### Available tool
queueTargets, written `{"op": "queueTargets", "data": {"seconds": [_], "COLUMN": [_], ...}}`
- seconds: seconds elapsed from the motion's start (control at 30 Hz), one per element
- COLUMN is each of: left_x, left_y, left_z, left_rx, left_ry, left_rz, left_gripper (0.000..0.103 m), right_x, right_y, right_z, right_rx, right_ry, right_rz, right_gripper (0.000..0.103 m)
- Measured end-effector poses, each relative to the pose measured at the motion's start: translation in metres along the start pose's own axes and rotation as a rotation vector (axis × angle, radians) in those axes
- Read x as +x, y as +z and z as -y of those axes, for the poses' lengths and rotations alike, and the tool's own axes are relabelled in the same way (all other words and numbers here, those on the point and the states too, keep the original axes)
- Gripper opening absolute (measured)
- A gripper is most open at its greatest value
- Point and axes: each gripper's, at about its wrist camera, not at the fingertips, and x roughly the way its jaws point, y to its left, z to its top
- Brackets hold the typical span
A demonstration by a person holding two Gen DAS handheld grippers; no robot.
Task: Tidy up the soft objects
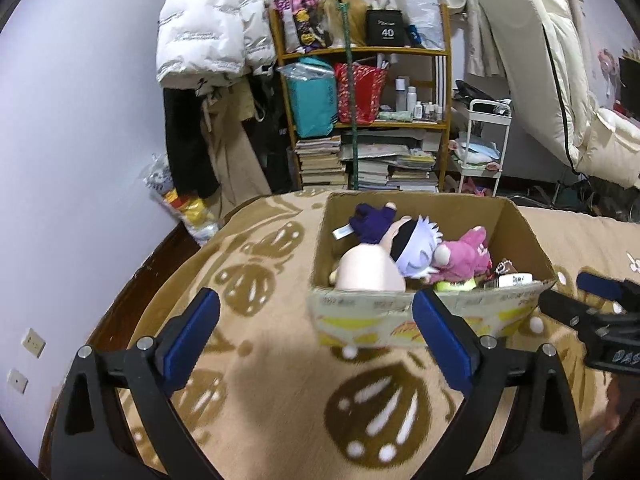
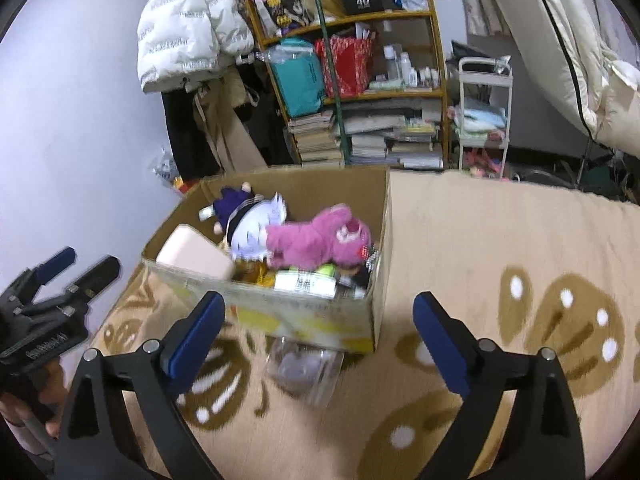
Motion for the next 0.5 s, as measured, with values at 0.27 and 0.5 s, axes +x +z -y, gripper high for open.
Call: {"op": "queueTargets", "data": {"seconds": [0.27, 0.5], "left_x": [-0.027, -0.037], "left_y": [-0.011, -0.014], "left_z": [-0.018, -0.028], "left_rx": [-0.003, -0.013], "left_ry": [0.037, 0.035], "left_rz": [-0.024, -0.011], "left_gripper": [0.096, 0.096], "right_x": [0.031, 0.057], "right_y": [-0.022, -0.030], "right_z": [-0.011, -0.021], "right_rx": [0.010, 0.000], "right_ry": [-0.030, -0.058], "right_rz": [-0.123, -0.157], "right_gripper": [0.100, 0.100]}}
